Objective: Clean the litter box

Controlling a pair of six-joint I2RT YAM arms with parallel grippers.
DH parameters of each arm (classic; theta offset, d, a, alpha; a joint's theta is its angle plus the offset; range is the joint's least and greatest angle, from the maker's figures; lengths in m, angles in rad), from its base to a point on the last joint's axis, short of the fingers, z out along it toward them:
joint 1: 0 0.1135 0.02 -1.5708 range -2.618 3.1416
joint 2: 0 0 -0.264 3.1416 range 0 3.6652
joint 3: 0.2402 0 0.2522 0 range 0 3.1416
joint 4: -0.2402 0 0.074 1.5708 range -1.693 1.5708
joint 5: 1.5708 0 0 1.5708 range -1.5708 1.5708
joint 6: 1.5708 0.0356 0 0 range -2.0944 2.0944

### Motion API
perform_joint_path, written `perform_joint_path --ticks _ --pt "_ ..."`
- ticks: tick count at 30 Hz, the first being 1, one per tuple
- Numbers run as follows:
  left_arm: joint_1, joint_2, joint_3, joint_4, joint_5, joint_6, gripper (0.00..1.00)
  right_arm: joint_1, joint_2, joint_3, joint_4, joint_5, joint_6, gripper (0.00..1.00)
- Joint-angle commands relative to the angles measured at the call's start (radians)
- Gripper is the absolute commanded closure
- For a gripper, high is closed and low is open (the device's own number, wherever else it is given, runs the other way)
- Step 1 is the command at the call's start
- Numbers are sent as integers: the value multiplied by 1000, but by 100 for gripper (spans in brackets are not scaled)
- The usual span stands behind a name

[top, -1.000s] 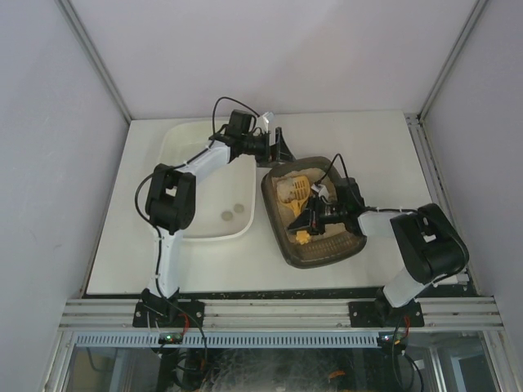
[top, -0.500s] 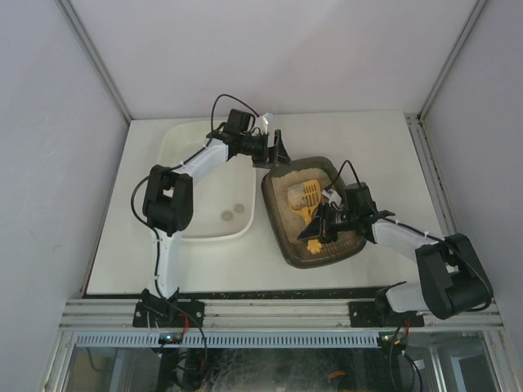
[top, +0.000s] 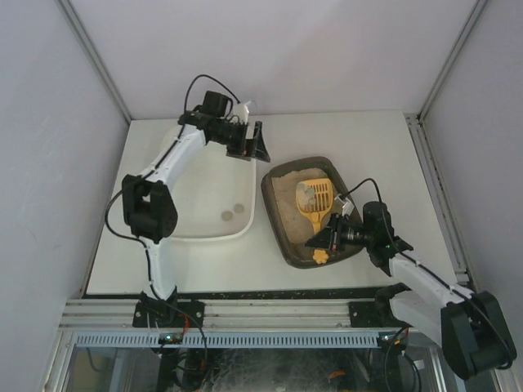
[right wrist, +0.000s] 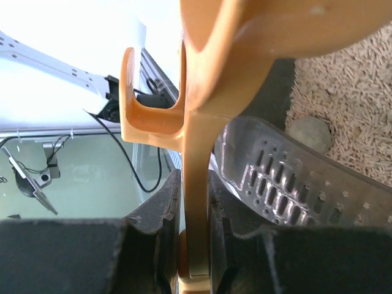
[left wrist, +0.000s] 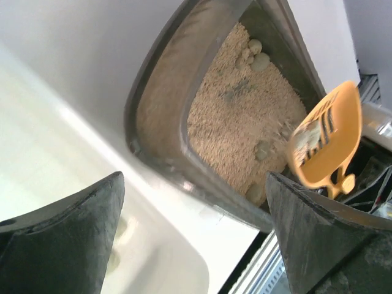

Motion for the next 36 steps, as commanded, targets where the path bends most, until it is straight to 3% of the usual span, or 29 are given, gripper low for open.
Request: perform_joint_path --ticks 1,8,12,17,21,24,27,29,32,36 --pt "50 -181 -34 -175 -59 140 0 0 -121 -41 203 49 54 100" --pt "119 -433 -265 -300 -136 280 0 -24 -153 -73 281 46 100 100" --pt "123 -573 -396 -303 -263 327 0 65 -65 -8 218 47 57 100" --pt "123 -741 -542 -264 -362 327 0 -24 -26 -120 442 65 212 100" --pt "123 -826 -596 -258 -461 306 0 127 13 -21 245 130 95 100" --pt "123 -881 -639 -230 -533 288 0 32 23 -71 352 97 168 100" --pt "124 -936 -694 -178 -564 286 0 112 53 16 188 145 60 100" --pt "125 -960 -716 -166 -568 284 0 119 77 8 249 112 97 100" --pt "136 -984 -738 -154 -567 285 0 33 82 -64 392 98 187 100" --pt "163 -1005 -742 -149 -563 286 0 98 99 -21 347 114 162 100"
